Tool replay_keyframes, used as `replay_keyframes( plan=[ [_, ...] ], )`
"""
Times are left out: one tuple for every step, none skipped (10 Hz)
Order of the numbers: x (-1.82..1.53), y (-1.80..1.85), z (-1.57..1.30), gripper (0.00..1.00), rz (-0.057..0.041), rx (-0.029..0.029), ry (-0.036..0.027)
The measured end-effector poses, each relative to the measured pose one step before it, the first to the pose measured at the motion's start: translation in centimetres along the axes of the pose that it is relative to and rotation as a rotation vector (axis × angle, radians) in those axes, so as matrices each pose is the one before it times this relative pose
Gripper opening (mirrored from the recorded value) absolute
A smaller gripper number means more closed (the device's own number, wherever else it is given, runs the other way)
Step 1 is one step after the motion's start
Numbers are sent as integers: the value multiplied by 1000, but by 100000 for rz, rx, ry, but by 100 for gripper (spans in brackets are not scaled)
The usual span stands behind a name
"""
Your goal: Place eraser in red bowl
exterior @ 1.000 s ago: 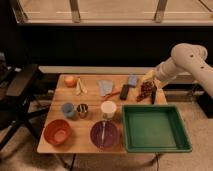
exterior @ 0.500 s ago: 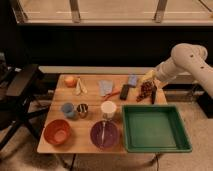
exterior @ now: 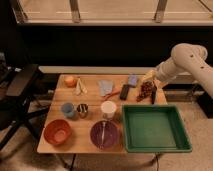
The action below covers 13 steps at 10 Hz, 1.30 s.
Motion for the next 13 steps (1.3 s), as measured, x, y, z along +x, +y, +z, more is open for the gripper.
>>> replay_keyframes(
  plan=[
    [0, -2, -1, 66, -1, 3, -2],
    [0, 0, 0, 66, 2, 2, 0],
    [0, 2, -1, 66, -2, -4, -1],
    [-1, 2, -2, 66, -3, 2, -4],
    [0, 0, -5, 66, -3, 4, -3],
    [-7, 11, -1, 66, -18, -25, -61],
    [-67, 99, -34, 66, -665, -449, -276],
    [-16, 271, 51, 66, -1202, -997, -279],
    [156, 641, 360, 66, -1458, -1014, -211],
    [349, 1528, 838, 66, -2850, -1194, -467],
    [261, 1218, 687, 66, -2206, -966, -220],
    [414, 1913, 1197, 66, -3995, -1171, -569],
    [279, 1335, 1030, 66, -3156, -1254, -1731]
  ],
)
